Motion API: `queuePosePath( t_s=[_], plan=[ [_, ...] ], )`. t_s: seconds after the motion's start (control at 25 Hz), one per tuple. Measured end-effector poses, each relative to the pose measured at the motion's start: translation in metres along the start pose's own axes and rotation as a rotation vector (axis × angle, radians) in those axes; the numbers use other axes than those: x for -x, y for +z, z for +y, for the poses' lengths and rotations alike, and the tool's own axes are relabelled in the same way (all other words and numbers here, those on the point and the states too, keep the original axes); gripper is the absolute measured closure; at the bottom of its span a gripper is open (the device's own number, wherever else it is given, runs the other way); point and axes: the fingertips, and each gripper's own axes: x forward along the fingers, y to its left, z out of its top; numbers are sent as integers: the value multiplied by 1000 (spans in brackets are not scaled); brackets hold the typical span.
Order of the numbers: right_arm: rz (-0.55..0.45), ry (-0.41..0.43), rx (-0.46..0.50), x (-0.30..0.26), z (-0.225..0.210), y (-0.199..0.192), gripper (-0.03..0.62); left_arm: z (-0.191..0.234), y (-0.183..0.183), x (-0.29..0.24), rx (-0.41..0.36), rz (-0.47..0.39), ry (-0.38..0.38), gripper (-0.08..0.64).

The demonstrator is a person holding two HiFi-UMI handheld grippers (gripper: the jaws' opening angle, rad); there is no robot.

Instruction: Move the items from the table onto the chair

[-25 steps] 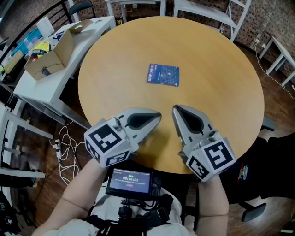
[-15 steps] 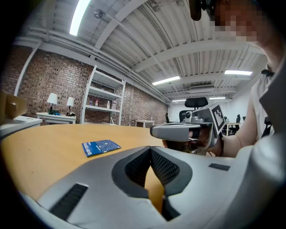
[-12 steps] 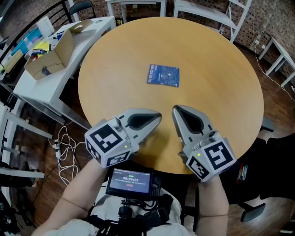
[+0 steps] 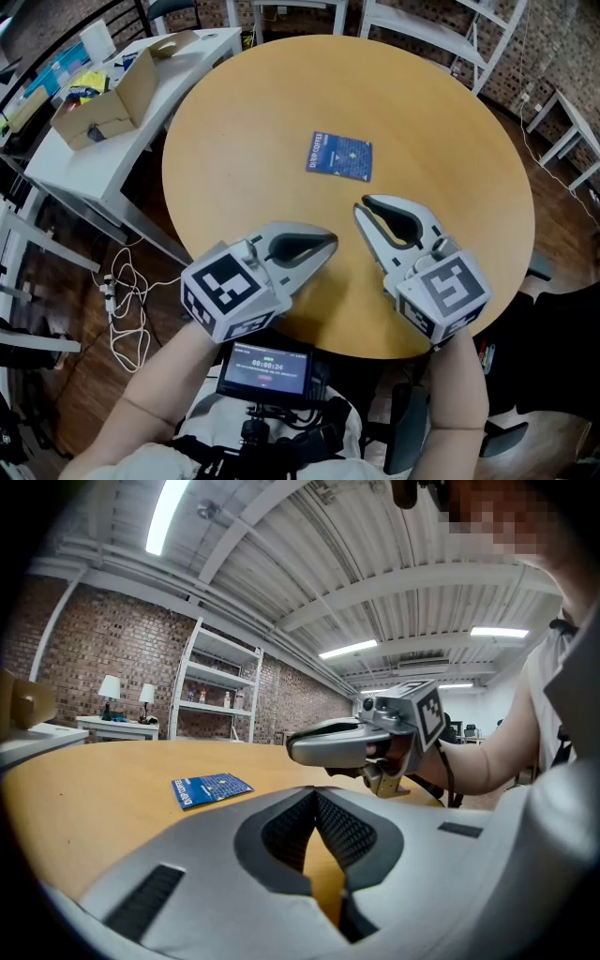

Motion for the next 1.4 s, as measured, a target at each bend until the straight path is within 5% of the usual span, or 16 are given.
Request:
queuePosePath(
  t_s=[0.2, 0.48, 0.84, 1.2, 1.32, 1.4],
  plan=[
    [264, 115, 107, -29, -32, -35, 413, 0, 0, -1, -26, -9, -7, 557],
    [506, 205, 41, -69, -87, -74, 413, -15, -3, -3, -52, 8, -121, 557],
    [872, 400, 148, -97, -87, -110, 345, -22, -2, -3, -56, 5, -169, 557],
    [939, 478, 52, -94, -75, -111, 432, -23, -3, -3, -63, 4, -172, 557],
    [910, 447, 26, -98, -74, -111, 562, -23, -4, -3, -61, 3, -171, 557],
    [879, 429, 10, -99, -75, -110, 568, -23, -3, -3, -63, 1, -173, 557]
  ],
)
